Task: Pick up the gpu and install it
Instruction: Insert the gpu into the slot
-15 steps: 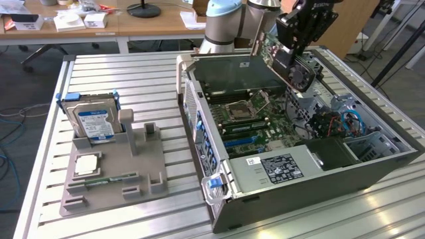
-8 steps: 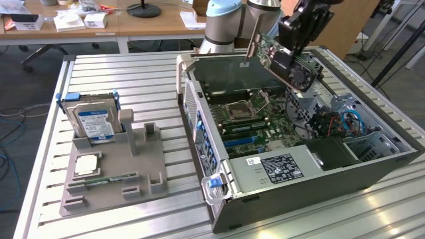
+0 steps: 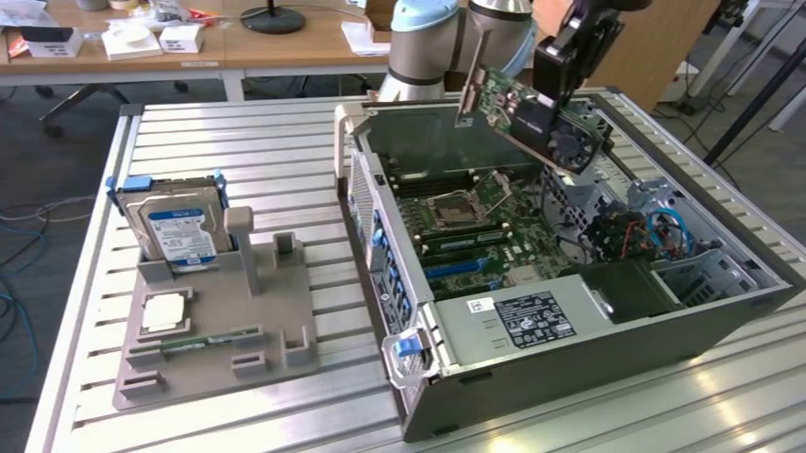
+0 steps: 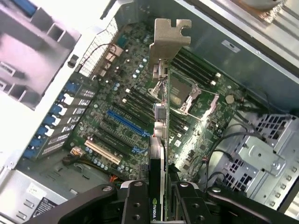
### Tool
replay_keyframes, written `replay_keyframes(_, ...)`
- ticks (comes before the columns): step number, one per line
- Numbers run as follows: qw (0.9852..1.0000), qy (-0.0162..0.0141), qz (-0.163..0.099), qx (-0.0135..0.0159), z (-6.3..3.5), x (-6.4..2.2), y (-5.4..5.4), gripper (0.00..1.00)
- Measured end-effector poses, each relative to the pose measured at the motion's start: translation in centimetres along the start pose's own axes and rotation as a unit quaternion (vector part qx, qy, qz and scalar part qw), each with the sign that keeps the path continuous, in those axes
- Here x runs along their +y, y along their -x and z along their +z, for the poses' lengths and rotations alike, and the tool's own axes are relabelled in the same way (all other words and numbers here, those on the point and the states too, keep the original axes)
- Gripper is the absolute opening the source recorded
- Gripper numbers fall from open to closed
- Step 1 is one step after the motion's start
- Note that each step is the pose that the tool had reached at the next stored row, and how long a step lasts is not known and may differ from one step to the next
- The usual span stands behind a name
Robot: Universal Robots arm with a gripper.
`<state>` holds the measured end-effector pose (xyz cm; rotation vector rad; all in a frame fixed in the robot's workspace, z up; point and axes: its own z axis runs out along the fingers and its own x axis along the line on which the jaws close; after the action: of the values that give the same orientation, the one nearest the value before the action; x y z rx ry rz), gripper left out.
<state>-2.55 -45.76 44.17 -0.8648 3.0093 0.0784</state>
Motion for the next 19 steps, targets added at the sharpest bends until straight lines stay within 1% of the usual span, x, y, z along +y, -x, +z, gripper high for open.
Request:
replay_keyframes(2, 0.9998, 0.0004, -0.018, 0.0008, 0.06, 0.0, 0.0, 0.26)
replay_keyframes(4, 0.9993, 0.0008, -0.036, 0.0016, 0.11, -0.01, 0.0, 0.26)
replay_keyframes(7, 0.998, 0.0015, -0.063, 0.0029, 0.2, -0.01, 0.0, 0.26)
replay_keyframes(9, 0.9967, 0.0019, -0.081, 0.0037, 0.26, -0.01, -0.01, 0.26)
replay_keyframes(12, 0.994, 0.0025, -0.109, 0.005, 0.35, -0.02, -0.01, 0.26)
replay_keyframes(14, 0.9919, 0.0029, -0.126, 0.0057, 0.41, -0.02, -0.01, 0.26)
replay_keyframes(17, 0.988, 0.0035, -0.154, 0.007, 0.51, -0.02, -0.01, 0.26)
replay_keyframes(19, 0.9851, 0.0039, -0.172, 0.0078, 0.57, -0.03, -0.01, 0.26)
